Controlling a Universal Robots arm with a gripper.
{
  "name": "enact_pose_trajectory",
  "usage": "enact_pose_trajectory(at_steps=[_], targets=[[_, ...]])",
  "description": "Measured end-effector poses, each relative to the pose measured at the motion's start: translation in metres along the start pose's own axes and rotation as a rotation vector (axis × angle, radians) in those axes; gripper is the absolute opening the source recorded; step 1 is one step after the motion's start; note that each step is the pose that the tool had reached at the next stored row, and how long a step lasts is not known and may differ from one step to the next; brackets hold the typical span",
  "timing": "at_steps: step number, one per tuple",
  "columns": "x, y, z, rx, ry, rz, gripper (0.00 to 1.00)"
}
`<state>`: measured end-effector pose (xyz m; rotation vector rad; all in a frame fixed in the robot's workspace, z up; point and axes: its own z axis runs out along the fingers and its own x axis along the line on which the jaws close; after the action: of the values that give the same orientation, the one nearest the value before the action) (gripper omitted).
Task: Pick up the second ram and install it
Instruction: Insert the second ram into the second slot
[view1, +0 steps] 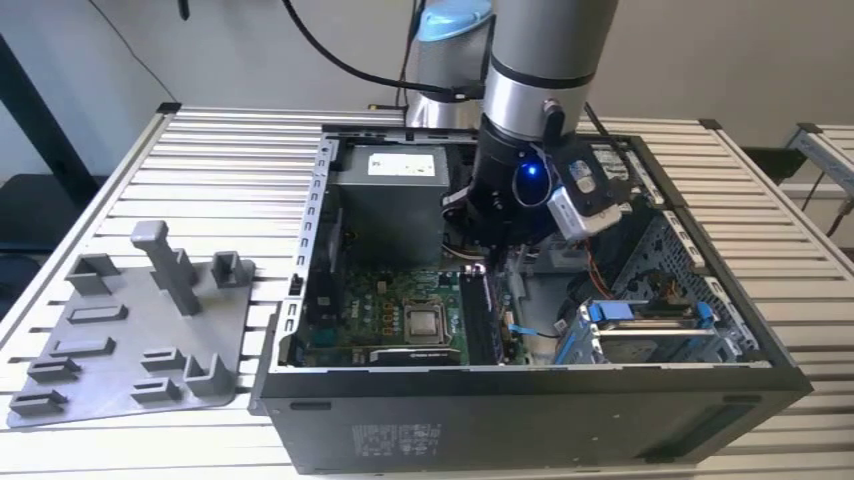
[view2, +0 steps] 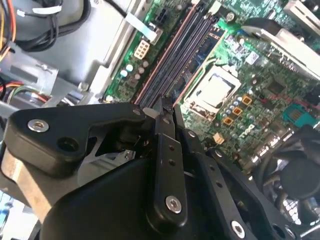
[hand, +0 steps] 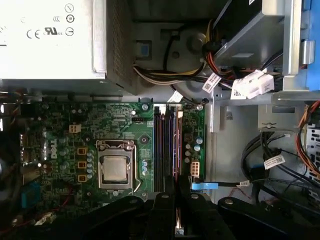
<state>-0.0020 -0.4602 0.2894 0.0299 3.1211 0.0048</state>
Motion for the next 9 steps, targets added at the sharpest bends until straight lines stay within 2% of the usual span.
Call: enact_pose_trajectory(at_steps=[2, 7, 9], targets=[[0.0006, -0.0036, 0.0037, -0.0002, 0.0, 0.0, 0.14], [0.0008, -0.0061, 0.0127, -0.0003, 0.0001, -0.01, 0.14], [0.0009, -0.0065, 0.0133, 0.0003, 0.0004, -0.011, 0.14]])
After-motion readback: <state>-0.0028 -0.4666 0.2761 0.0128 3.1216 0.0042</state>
